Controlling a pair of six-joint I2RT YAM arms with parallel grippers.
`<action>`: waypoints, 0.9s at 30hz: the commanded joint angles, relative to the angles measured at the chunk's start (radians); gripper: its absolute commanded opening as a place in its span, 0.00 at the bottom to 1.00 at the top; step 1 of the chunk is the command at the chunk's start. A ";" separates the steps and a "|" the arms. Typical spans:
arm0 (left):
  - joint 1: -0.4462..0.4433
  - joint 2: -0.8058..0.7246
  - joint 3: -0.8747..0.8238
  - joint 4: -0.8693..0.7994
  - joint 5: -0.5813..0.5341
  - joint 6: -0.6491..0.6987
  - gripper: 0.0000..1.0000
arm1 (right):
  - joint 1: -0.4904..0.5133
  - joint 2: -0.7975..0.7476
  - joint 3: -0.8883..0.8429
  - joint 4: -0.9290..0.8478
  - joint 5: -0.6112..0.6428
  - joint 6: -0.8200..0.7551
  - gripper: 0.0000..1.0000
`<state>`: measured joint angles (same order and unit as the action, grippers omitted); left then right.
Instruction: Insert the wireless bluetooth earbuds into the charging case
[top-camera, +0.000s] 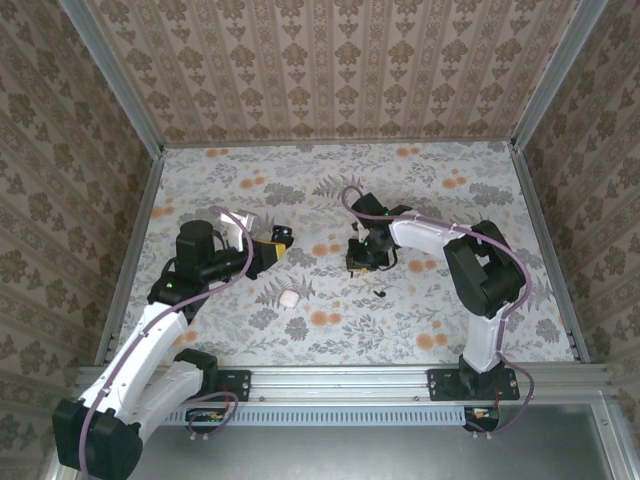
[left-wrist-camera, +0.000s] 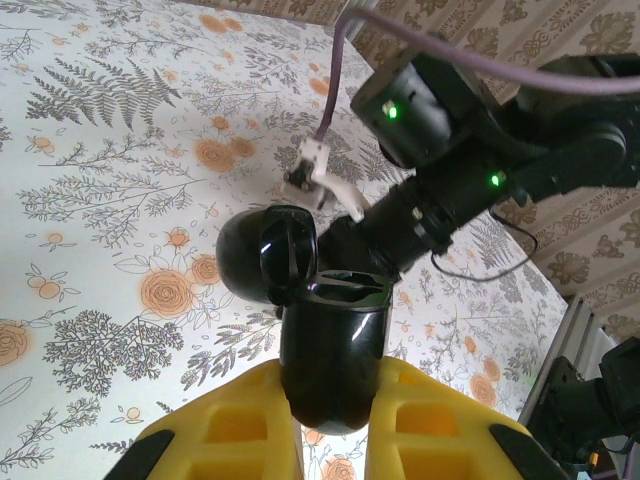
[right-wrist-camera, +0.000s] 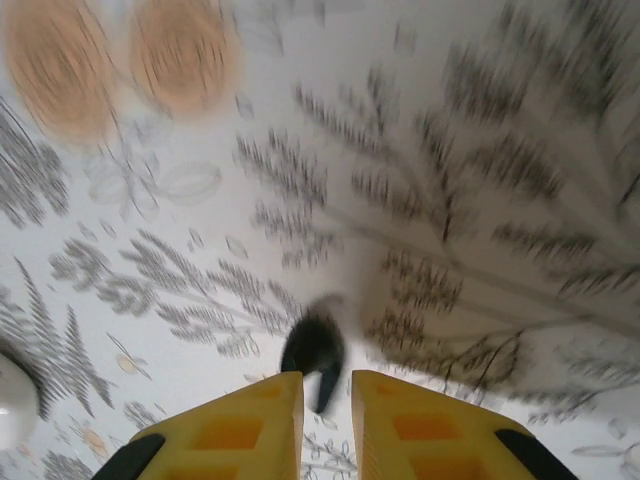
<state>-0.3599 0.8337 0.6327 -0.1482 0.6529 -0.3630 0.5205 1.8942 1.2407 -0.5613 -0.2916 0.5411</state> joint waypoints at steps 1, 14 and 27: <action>-0.008 -0.018 -0.008 0.015 -0.004 -0.004 0.00 | -0.014 0.031 0.072 -0.046 0.007 -0.038 0.21; -0.008 0.008 -0.004 0.024 -0.029 0.001 0.00 | -0.013 -0.049 0.016 -0.059 -0.021 -0.065 0.22; -0.011 -0.004 -0.020 0.025 -0.039 -0.022 0.00 | 0.071 0.044 0.129 -0.179 0.108 -0.097 0.26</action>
<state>-0.3641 0.8425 0.6281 -0.1471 0.6228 -0.3672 0.5755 1.9068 1.3304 -0.6693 -0.2485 0.4656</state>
